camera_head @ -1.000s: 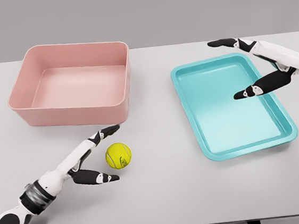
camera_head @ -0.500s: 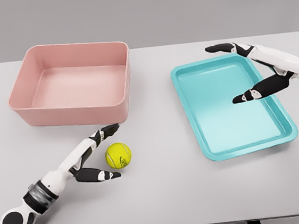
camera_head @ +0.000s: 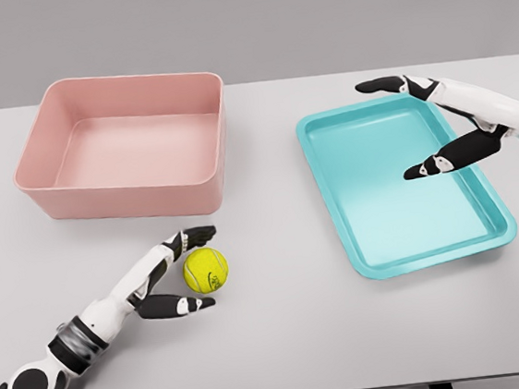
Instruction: Put the tennis from the blue tray into the pink basket with both arms
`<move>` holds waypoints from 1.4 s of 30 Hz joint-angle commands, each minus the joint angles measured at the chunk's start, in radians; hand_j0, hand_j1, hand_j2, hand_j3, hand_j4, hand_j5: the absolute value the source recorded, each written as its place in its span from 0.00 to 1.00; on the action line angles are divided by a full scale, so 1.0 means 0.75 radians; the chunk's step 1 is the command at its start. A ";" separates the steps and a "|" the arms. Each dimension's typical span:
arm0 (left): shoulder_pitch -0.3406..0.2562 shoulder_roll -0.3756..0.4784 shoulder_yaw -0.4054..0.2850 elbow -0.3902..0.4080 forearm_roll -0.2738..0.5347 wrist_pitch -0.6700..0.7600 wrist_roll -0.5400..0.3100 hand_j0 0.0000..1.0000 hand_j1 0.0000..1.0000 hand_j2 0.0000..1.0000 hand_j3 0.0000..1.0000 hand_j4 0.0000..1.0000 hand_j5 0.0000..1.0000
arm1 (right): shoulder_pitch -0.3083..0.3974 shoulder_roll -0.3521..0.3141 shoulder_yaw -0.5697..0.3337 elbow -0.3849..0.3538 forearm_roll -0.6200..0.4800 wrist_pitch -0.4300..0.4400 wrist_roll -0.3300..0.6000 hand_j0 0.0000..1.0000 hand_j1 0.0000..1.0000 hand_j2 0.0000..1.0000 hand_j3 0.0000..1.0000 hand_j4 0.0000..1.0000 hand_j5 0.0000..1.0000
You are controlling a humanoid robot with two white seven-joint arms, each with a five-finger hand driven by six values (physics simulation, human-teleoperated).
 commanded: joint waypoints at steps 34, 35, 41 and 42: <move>-0.027 0.018 0.045 -0.179 0.006 -0.255 -0.008 0.45 0.45 0.45 0.45 0.45 0.45 | 0.002 0.033 -0.003 -0.026 0.030 0.025 -0.001 1.00 1.00 1.00 1.00 1.00 1.00; -0.041 0.018 0.045 -0.181 0.008 -0.261 -0.008 0.45 0.45 0.45 0.45 0.45 0.45 | 0.002 0.033 -0.003 -0.033 0.030 0.041 -0.001 1.00 1.00 1.00 1.00 1.00 1.00; -0.072 0.009 0.065 -0.183 0.010 -0.267 -0.008 0.44 0.44 0.44 0.44 0.44 0.44 | -0.002 0.021 -0.001 -0.035 0.030 0.058 -0.001 1.00 1.00 1.00 1.00 1.00 1.00; -0.086 0.009 0.065 -0.183 0.010 -0.267 -0.008 0.44 0.44 0.44 0.44 0.44 0.44 | -0.006 0.019 -0.001 -0.033 0.030 0.070 -0.001 1.00 1.00 1.00 1.00 1.00 1.00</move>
